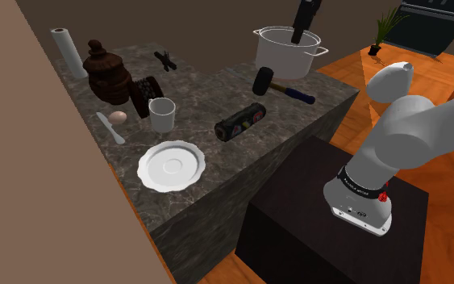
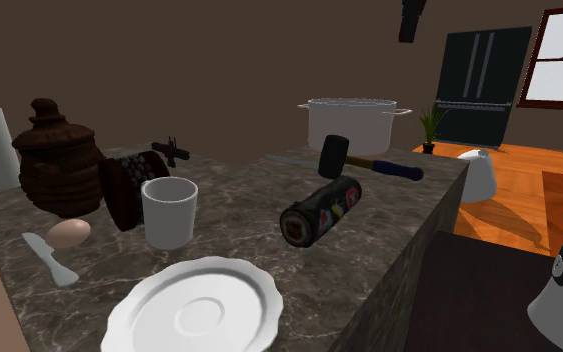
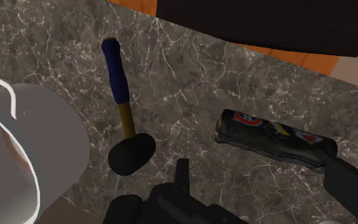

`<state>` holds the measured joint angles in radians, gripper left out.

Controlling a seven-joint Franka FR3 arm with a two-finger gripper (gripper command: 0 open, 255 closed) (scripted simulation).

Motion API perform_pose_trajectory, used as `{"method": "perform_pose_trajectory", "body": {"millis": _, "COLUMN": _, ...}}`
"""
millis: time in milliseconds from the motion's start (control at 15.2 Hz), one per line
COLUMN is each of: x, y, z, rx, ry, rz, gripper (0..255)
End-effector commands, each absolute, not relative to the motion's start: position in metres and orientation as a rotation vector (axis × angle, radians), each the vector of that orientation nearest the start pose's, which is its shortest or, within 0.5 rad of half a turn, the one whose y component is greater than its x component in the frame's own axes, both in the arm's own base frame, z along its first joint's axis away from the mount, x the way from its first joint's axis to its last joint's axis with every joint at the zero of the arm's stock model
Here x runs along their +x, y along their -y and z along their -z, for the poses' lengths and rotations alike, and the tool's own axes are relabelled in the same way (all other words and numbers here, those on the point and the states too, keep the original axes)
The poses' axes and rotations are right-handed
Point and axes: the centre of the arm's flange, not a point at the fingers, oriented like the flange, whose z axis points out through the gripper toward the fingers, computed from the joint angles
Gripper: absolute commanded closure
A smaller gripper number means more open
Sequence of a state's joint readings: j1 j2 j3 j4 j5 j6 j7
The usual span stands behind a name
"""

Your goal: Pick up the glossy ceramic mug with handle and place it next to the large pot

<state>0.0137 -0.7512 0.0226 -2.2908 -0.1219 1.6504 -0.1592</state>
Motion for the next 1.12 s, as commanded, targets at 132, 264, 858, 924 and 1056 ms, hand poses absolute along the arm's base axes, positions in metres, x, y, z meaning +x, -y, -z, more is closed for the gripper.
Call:
{"method": "perform_pose_trajectory", "body": {"millis": 132, "x": 0.340, "y": -0.019, "z": -0.606, "rx": -3.262, "ry": 0.320, "rz": 0.173, "gripper": 0}}
{"method": "perform_pose_trajectory", "body": {"millis": 264, "x": 0.354, "y": -0.035, "z": -0.592, "rx": -3.258, "ry": 0.324, "rz": 0.179, "gripper": 0}}
{"method": "perform_pose_trajectory", "body": {"millis": 858, "x": 0.420, "y": -0.111, "z": -0.534, "rx": -3.241, "ry": 0.340, "rz": 0.207, "gripper": 0}}
{"method": "perform_pose_trajectory", "body": {"millis": 924, "x": 0.427, "y": -0.120, "z": -0.528, "rx": -3.239, "ry": 0.342, "rz": 0.210, "gripper": 0}}
{"method": "perform_pose_trajectory", "body": {"millis": 1056, "x": 0.441, "y": -0.137, "z": -0.516, "rx": -3.235, "ry": 0.345, "rz": 0.216, "gripper": 0}}
